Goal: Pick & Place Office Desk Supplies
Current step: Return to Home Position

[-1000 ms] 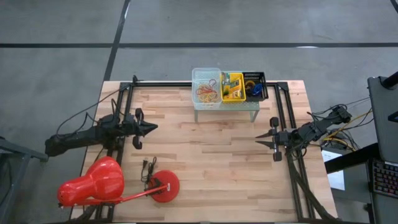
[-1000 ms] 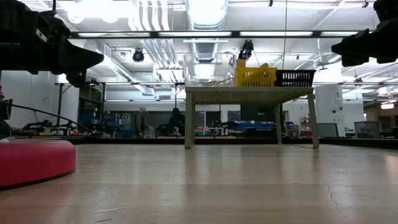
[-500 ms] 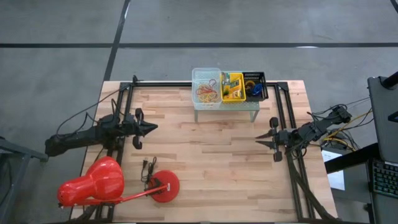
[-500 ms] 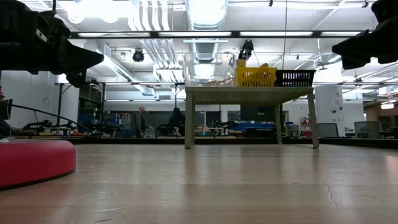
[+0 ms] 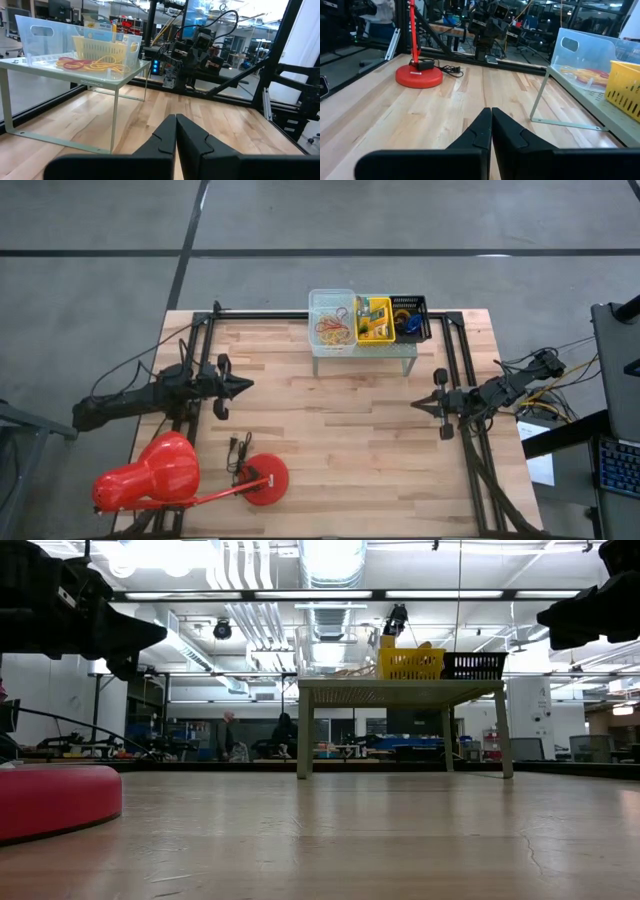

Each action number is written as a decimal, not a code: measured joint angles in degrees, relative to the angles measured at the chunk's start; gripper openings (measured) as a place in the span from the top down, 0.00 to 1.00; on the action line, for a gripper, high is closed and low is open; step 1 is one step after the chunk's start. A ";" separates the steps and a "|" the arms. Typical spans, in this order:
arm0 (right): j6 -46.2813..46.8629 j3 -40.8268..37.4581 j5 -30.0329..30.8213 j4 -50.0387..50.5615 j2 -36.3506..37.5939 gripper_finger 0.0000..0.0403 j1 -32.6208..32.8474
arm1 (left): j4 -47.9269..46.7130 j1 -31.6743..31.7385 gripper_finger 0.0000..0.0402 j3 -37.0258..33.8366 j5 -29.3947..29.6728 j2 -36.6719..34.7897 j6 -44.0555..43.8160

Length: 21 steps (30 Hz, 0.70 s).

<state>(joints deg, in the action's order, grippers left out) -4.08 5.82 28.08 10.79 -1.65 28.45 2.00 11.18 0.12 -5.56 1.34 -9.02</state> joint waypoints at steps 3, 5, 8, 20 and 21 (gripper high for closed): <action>0.02 0.00 0.00 0.02 0.00 0.98 0.00 | 0.00 0.00 0.96 0.00 0.00 0.00 -0.01; 0.01 0.00 0.00 0.02 0.00 0.98 0.00 | 0.00 0.00 0.96 0.00 0.00 0.00 -0.02; 0.53 0.00 -0.04 0.04 0.00 0.98 0.00 | 0.00 0.00 0.96 -0.02 0.00 0.00 -0.02; -2.34 0.00 -0.02 0.02 0.00 0.98 0.07 | 0.00 0.00 0.96 -0.02 0.00 0.00 -0.01; -2.30 0.00 -0.02 0.02 0.00 0.98 0.07 | 0.00 0.00 0.96 -0.02 0.00 0.00 -0.02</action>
<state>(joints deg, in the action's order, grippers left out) -6.38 5.82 28.05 10.81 -1.65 28.51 2.00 11.18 0.10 -5.56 1.34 -9.04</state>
